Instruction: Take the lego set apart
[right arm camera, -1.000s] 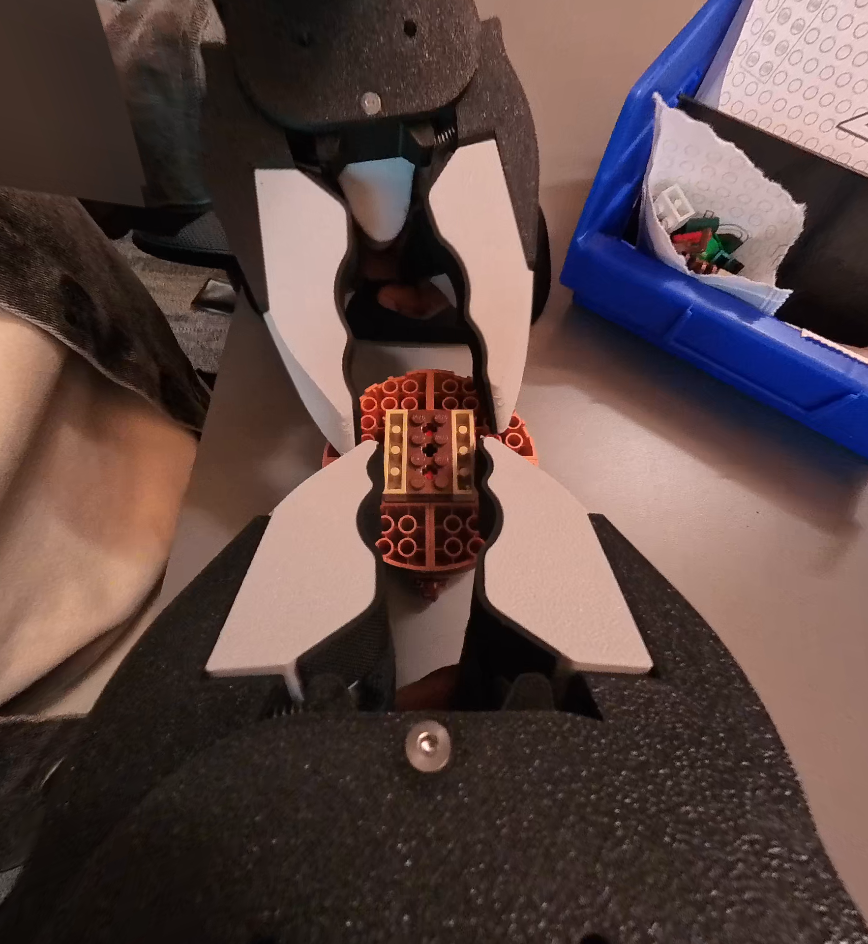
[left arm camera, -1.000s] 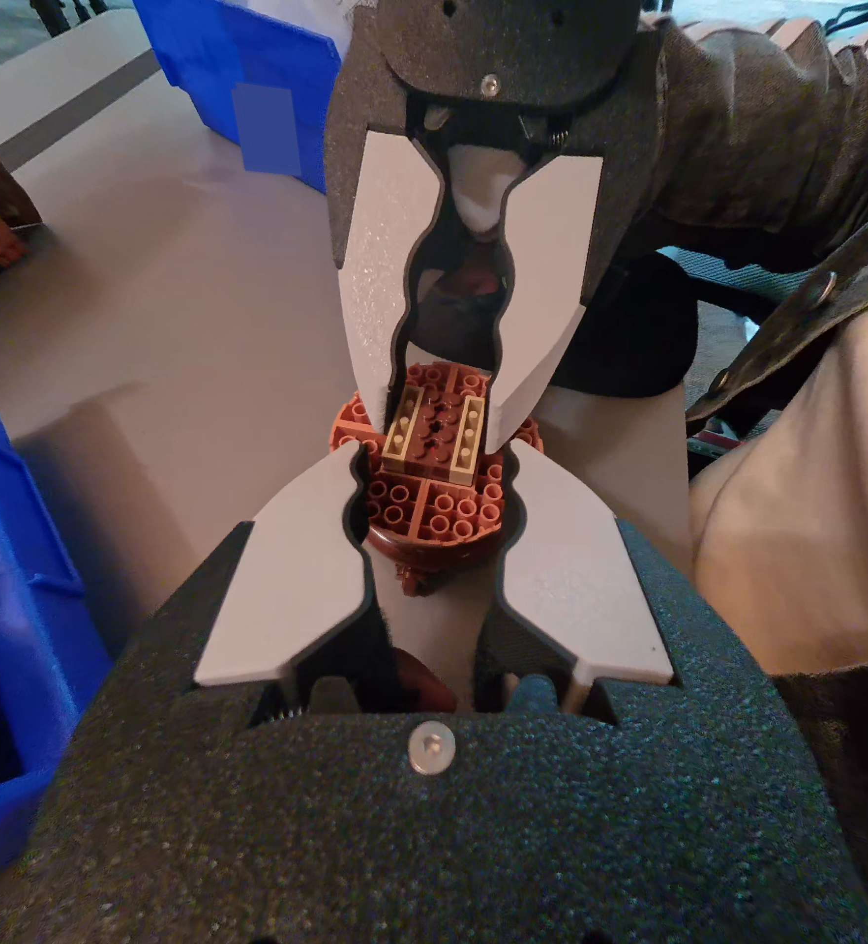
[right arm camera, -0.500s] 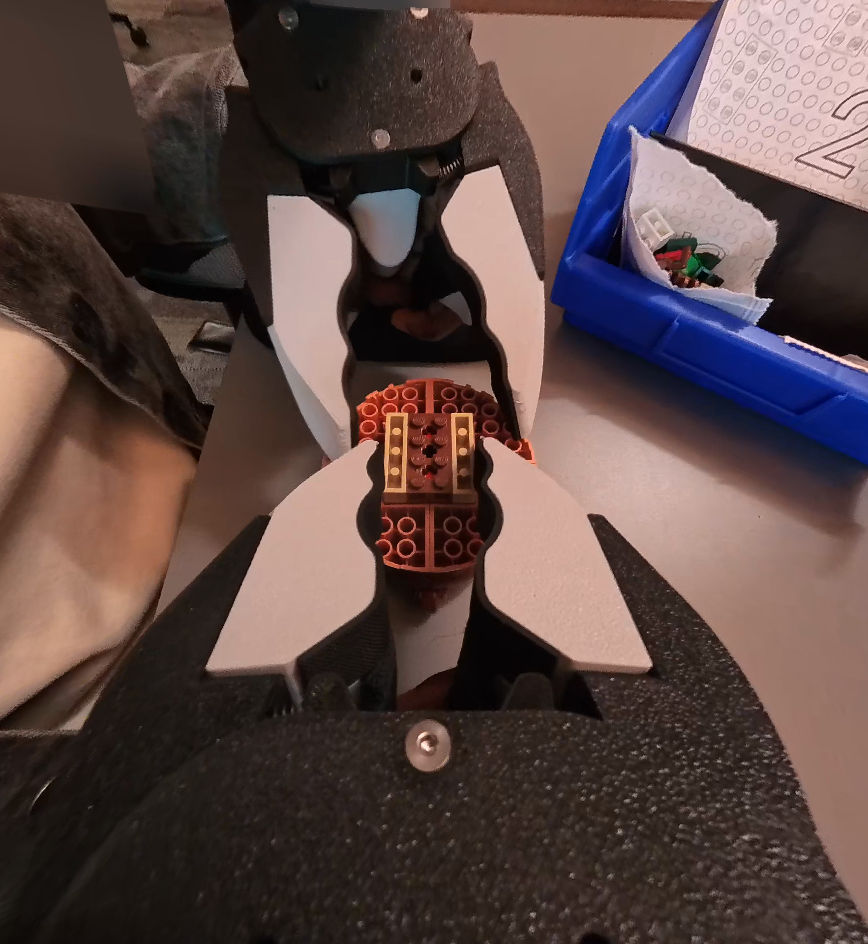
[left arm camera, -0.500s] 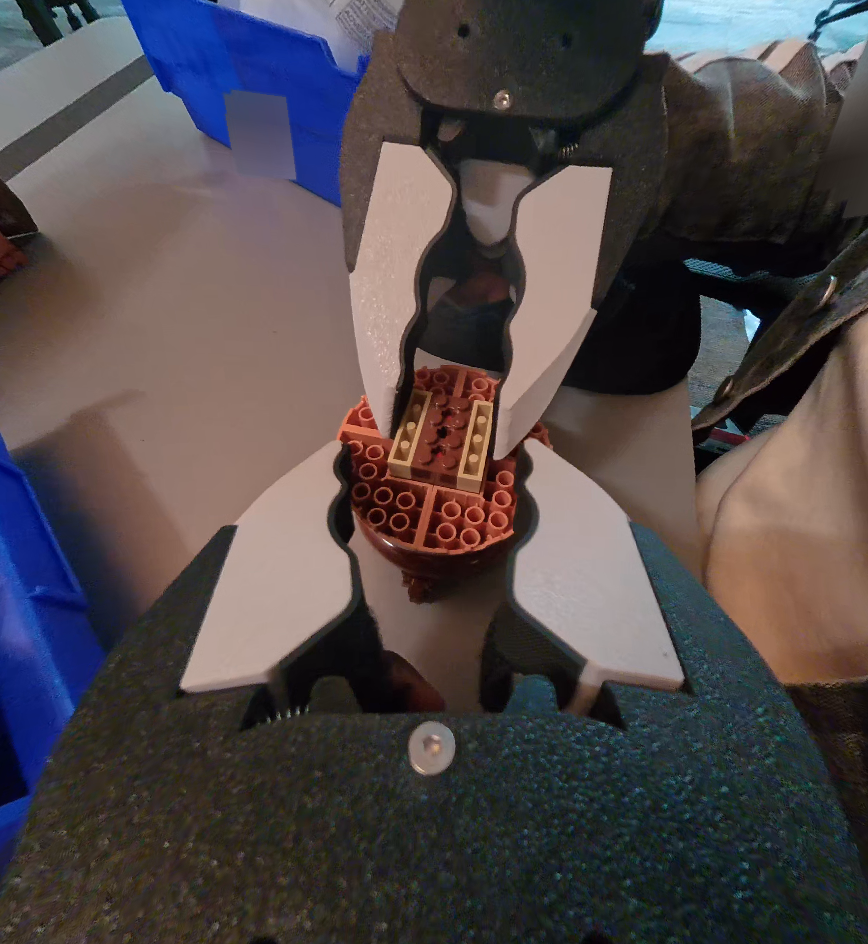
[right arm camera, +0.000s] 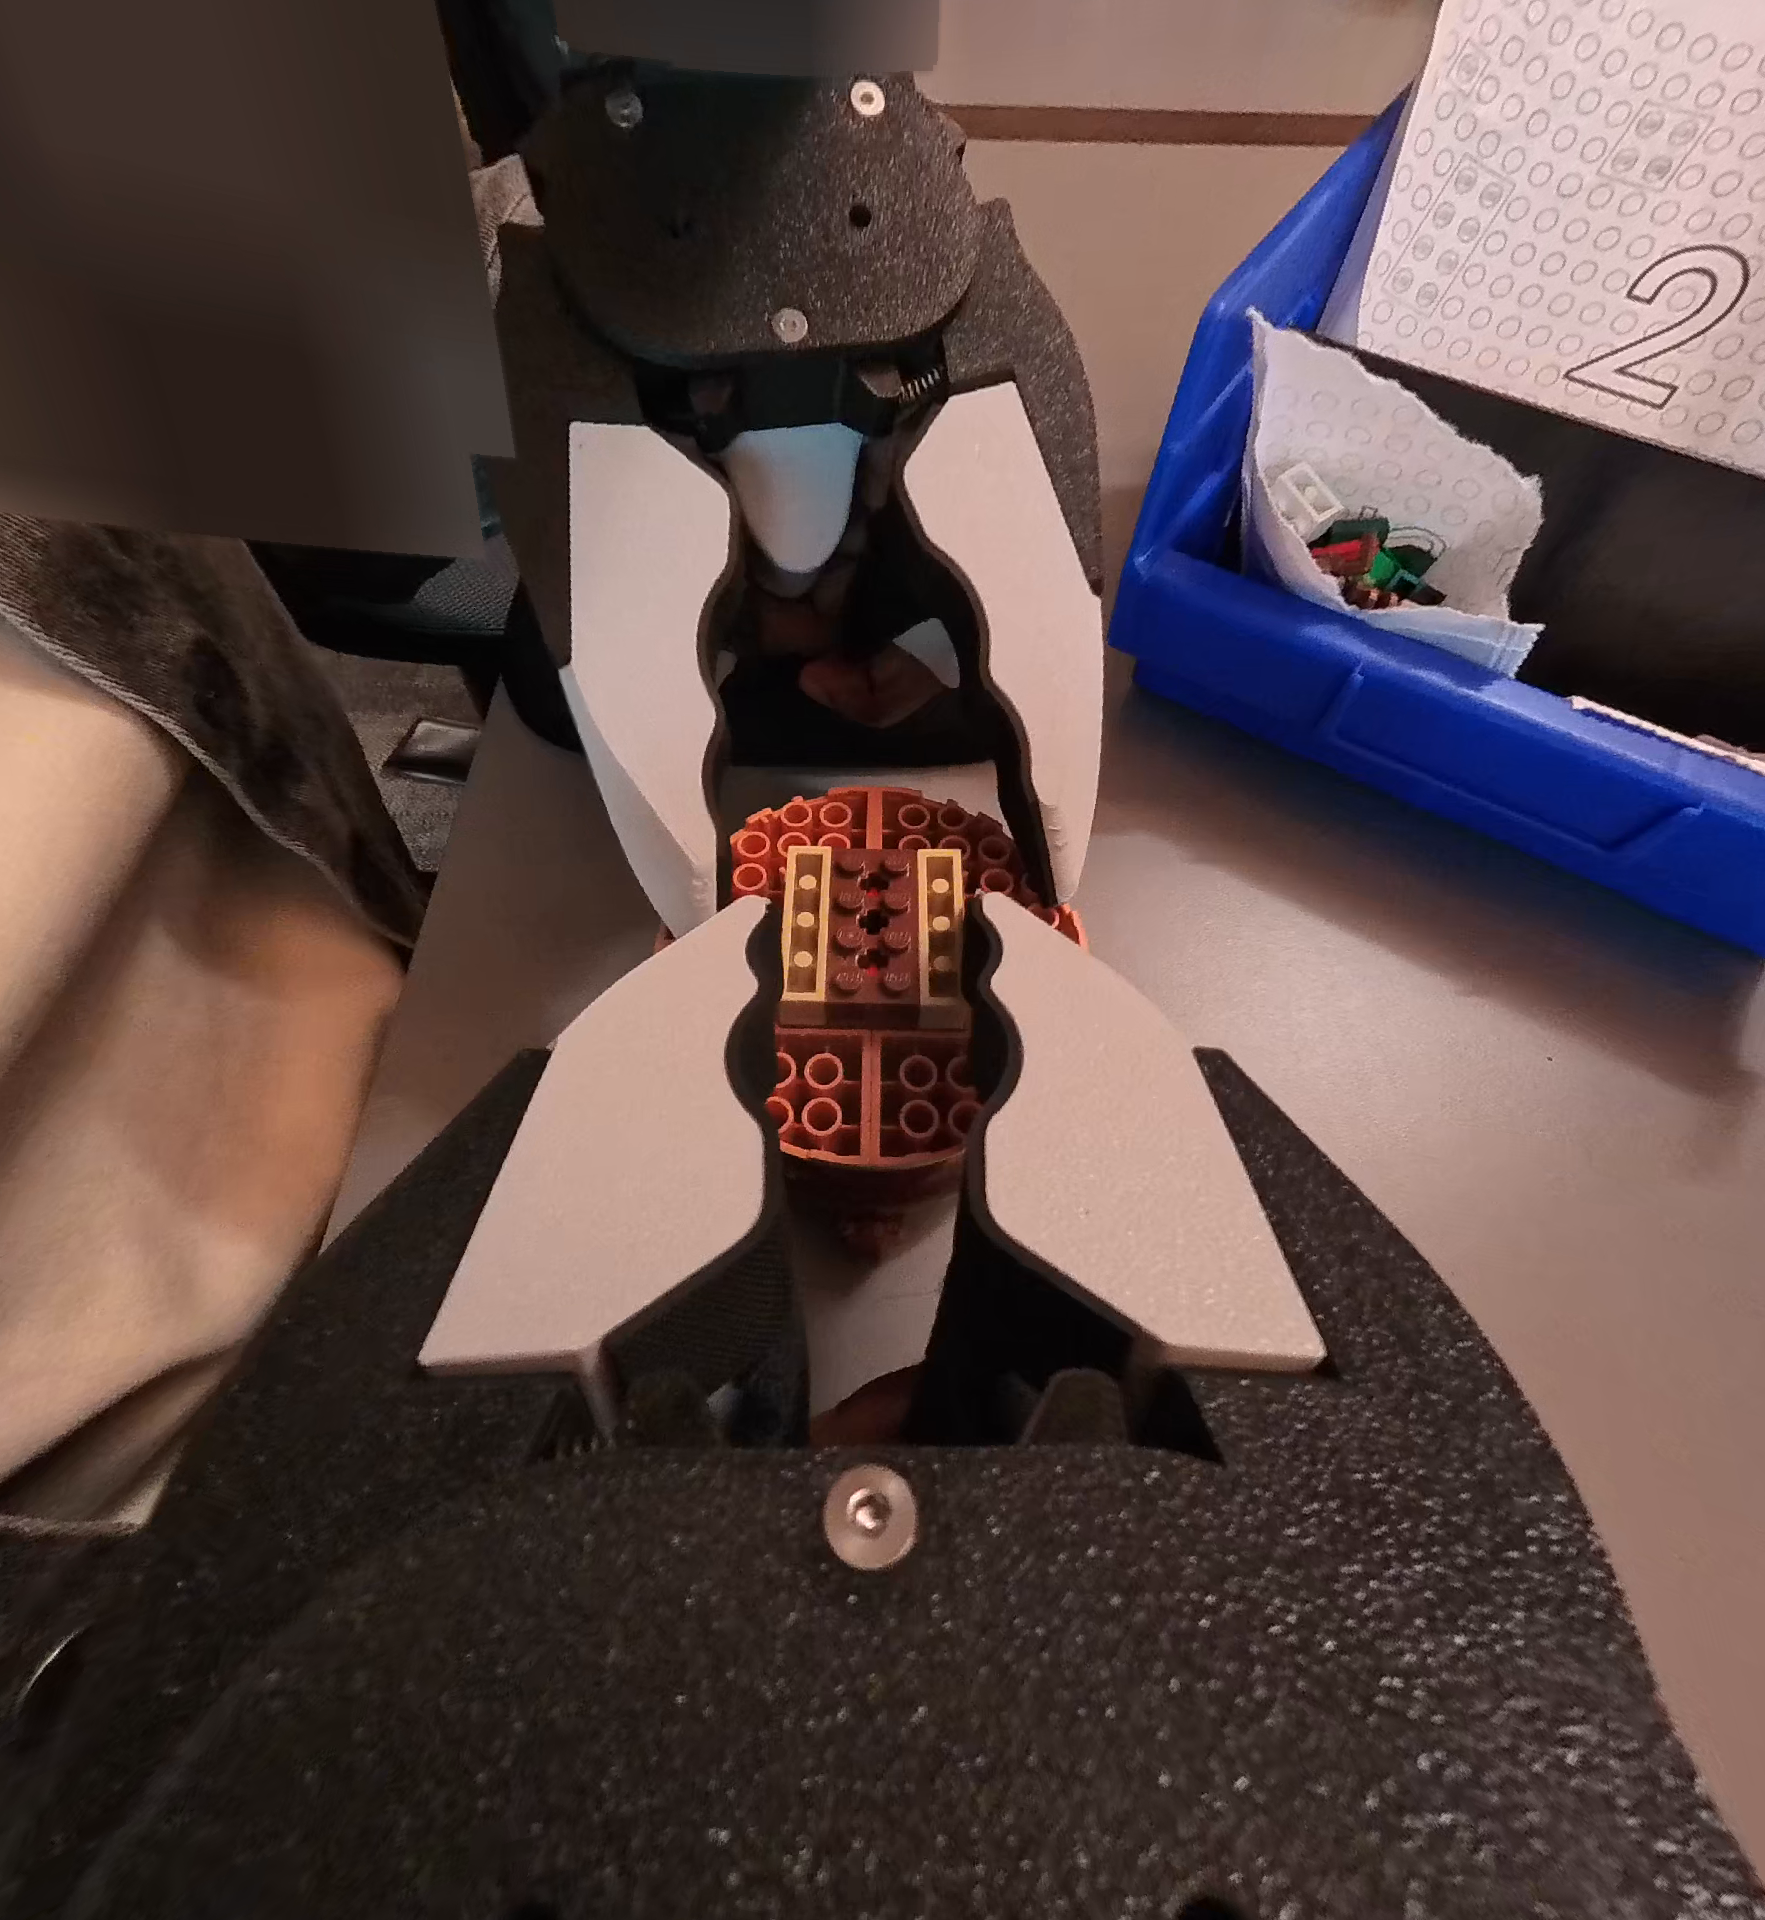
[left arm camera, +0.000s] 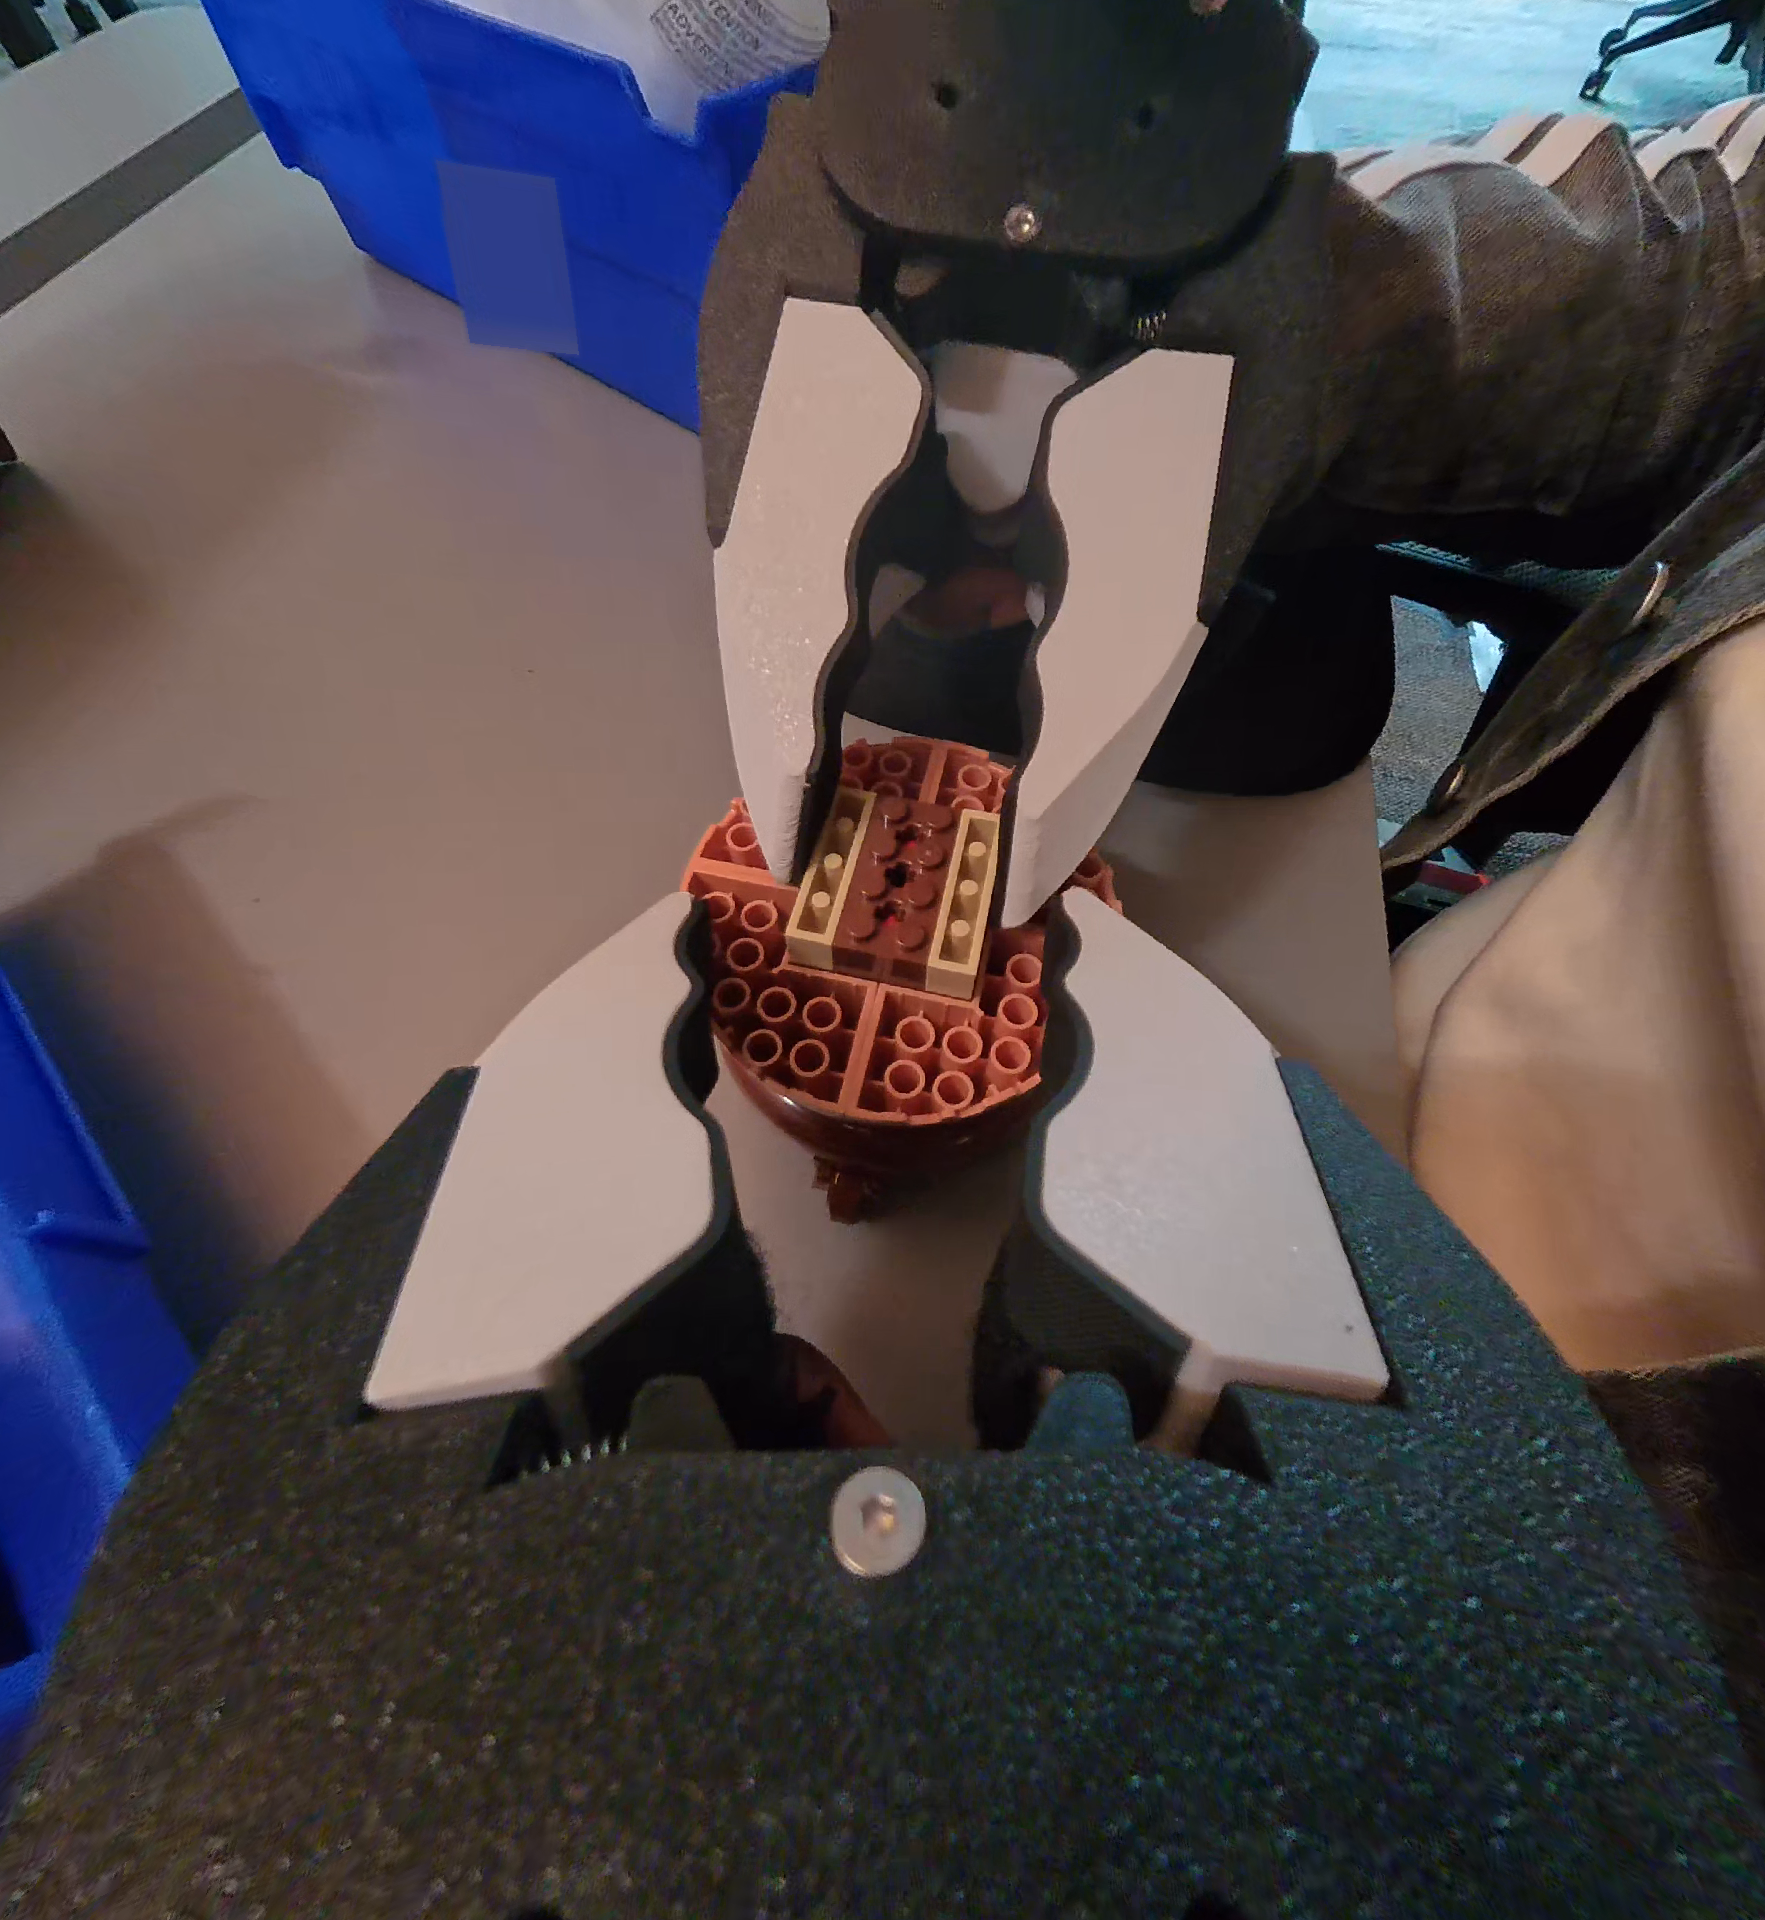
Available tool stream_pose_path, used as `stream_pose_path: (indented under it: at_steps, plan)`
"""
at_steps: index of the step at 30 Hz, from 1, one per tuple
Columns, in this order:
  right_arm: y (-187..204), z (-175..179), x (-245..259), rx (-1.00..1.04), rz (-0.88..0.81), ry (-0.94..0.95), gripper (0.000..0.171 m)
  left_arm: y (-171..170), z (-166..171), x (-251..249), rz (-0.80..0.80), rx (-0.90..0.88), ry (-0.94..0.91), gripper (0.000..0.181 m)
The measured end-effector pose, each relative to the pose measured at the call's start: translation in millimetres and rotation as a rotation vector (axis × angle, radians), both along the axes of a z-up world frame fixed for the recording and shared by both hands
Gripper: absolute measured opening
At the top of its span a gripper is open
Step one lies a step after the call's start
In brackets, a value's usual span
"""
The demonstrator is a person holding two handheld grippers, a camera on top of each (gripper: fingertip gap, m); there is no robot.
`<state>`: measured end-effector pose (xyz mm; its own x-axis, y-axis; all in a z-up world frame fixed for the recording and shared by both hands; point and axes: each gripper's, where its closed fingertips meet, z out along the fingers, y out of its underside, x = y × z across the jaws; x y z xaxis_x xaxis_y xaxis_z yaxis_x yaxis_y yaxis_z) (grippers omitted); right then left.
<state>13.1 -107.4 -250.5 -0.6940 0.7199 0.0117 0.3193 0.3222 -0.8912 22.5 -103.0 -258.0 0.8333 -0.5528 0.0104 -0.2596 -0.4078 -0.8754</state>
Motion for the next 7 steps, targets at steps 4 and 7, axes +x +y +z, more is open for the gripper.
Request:
stream_pose_path:
  at_steps: [4,7]
  plan:
    - [-0.9,0.4,0.6,0.026,0.005,0.042,0.032,-1.1,-0.2,1.1,-0.012,-0.005,0.006,0.061]
    - [5.1,6.6,5.3,0.114,0.01,0.081,0.032,-1.1,-0.6,1.0,-0.001,-0.013,0.018,0.061]
